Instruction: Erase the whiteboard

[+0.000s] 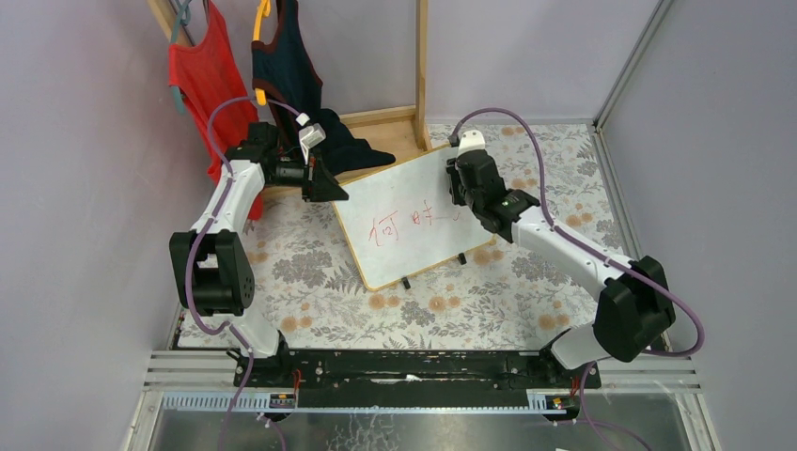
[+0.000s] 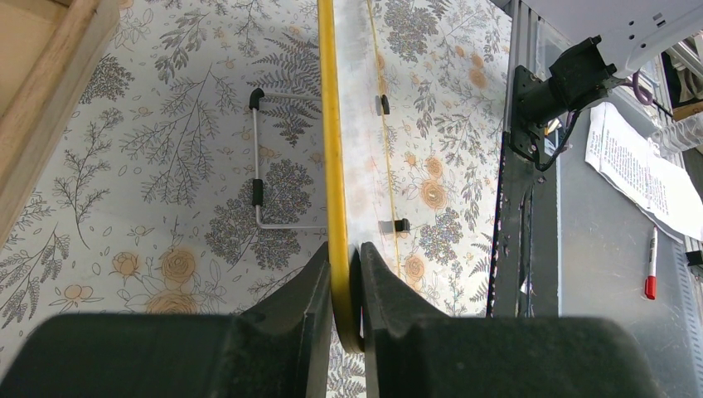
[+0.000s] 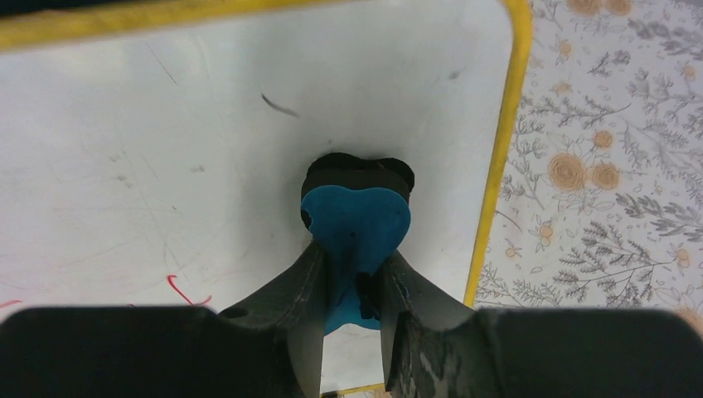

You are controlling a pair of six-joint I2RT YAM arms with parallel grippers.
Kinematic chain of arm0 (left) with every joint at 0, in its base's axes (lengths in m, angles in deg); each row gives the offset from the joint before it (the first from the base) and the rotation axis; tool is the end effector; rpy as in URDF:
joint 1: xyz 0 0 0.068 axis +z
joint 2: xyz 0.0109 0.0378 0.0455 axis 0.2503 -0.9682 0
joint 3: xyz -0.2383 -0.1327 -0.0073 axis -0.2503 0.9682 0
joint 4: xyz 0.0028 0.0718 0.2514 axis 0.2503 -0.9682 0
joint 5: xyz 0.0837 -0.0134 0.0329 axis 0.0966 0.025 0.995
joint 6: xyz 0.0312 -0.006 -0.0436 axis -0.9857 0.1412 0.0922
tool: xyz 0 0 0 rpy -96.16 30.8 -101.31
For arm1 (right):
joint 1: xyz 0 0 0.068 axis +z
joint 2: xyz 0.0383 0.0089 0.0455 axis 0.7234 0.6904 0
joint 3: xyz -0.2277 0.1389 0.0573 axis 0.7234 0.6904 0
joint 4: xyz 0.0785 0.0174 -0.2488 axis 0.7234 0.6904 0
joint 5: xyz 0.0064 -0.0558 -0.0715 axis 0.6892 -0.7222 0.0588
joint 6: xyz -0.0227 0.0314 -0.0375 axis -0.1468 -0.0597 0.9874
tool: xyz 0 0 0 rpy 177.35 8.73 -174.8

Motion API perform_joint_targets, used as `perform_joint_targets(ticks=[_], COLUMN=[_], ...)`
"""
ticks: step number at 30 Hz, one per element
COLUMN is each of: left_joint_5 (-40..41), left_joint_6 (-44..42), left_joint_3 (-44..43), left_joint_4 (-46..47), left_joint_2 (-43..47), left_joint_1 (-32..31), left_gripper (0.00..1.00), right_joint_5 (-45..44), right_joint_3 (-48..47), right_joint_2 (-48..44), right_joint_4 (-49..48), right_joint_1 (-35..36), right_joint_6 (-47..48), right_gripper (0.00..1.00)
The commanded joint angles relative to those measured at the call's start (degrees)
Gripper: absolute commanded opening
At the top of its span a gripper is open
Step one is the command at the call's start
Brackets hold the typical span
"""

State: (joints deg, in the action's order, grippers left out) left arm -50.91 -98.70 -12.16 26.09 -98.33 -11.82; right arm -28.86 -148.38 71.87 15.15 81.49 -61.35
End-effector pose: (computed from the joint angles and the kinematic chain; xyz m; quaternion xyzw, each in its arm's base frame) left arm 0.3390 -0.0184 0.2950 0.3808 0.6963 -0.4775 0.3770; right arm 0.2876 0.1873 0.3128 -0.0896 0.8319 0.0636 0.5439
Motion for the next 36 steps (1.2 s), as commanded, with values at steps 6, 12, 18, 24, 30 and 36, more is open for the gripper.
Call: perform_joint_targets(ticks=[6, 12, 18, 24, 30, 36], left_joint_5=[3.8, 3.6, 3.5, 3.6, 3.6, 3.2], left_joint_6=[-3.5, -3.5, -3.4, -3.2, -3.1, -3.3], left_joint_3=[1.2, 1.1, 1.5, 1.7, 1.6, 1.8], left_joint_4=[1.3, 1.1, 1.2, 1.3, 1.2, 1.2], left_joint_2=[0.6, 0.4, 0.7, 1.3, 1.5, 1.1], left_joint_1=[0.1, 0.1, 0.1, 0.1, 0.1, 0.1], left_gripper=[0.0, 0.0, 0.0, 0.0, 0.0, 0.0], right_joint_5=[1.6, 2.4, 3.2, 4.4, 5.5, 6.2], right_joint_3=[11.5, 14.6, 9.6, 3.3, -1.7, -4.5], right_joint_2=[-3.9, -6.2, -3.8, 0.7, 2.1, 2.2], right_joint_4=[-5.1, -5.8, -4.8, -4.5, -4.7, -4.9], right_joint_1=[-0.2, -0.3, -0.3, -0.3, -0.2, -0.2], right_joint_6=[-3.2, -4.0, -2.8, -1.7, -1.1, -0.1], right_gripper=[0.0, 0.0, 0.0, 0.0, 0.0, 0.0])
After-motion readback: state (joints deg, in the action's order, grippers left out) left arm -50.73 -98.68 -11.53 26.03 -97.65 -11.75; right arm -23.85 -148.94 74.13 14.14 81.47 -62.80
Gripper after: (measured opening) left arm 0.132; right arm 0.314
